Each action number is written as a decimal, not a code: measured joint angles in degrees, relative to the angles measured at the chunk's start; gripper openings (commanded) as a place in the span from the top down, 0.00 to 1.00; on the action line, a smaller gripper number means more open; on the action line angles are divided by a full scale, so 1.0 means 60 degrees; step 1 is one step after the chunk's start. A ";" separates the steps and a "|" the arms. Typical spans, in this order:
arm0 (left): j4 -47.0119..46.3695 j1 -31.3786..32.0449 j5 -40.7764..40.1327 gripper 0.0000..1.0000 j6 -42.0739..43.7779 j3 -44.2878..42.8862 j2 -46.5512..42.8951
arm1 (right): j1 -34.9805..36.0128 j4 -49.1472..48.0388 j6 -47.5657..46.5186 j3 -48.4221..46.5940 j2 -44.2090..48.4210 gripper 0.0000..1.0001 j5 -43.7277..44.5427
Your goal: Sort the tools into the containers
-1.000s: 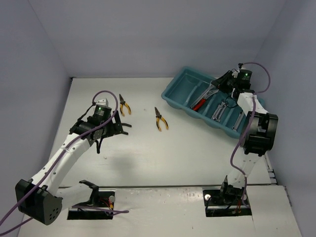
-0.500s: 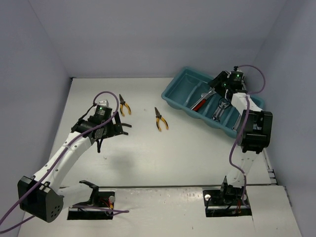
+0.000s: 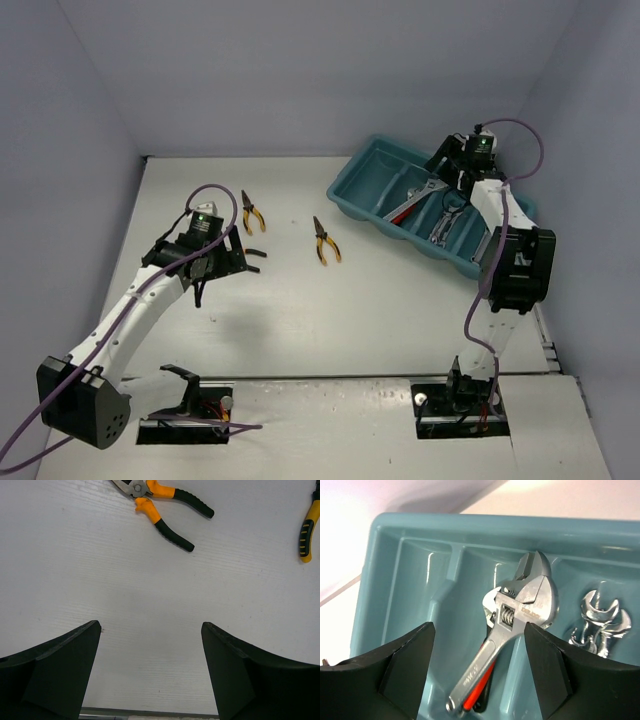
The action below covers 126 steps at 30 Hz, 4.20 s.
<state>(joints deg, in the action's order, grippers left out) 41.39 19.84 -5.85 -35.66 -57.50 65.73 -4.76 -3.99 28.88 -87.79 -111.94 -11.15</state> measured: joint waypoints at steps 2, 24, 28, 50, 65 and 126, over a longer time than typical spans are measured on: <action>0.0001 0.0000 0.0012 0.21 0.0000 0.0011 0.0000 | 0.0025 0.0122 -0.0178 0.0000 0.0231 0.31 0.0004; 0.0056 -0.0316 0.0080 0.21 0.0171 0.0034 -0.0057 | 0.5280 0.1330 -0.2598 0.1957 0.3116 0.34 0.0595; 0.0073 -0.0404 0.0080 0.21 0.0208 0.0034 -0.0119 | 0.6356 0.1613 -0.2805 0.2295 0.2843 0.26 0.1096; 0.0431 -0.0474 0.0182 0.21 0.0390 0.0176 -0.0634 | 0.7228 0.1685 -0.2826 0.0813 -0.1009 0.25 0.2577; 0.0499 -0.0507 0.0189 0.21 0.0436 0.0300 -0.0707 | 0.7221 0.1630 -0.2757 0.0677 -0.1388 0.25 0.2577; 0.0605 -0.0631 0.0218 0.21 0.0408 0.0713 -0.1314 | 0.3631 0.1927 0.0232 -0.3749 -0.2793 0.81 0.3790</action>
<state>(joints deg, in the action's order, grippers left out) 45.02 16.05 -4.54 -33.21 -53.22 57.85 17.03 7.58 30.27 -110.28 -128.70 11.59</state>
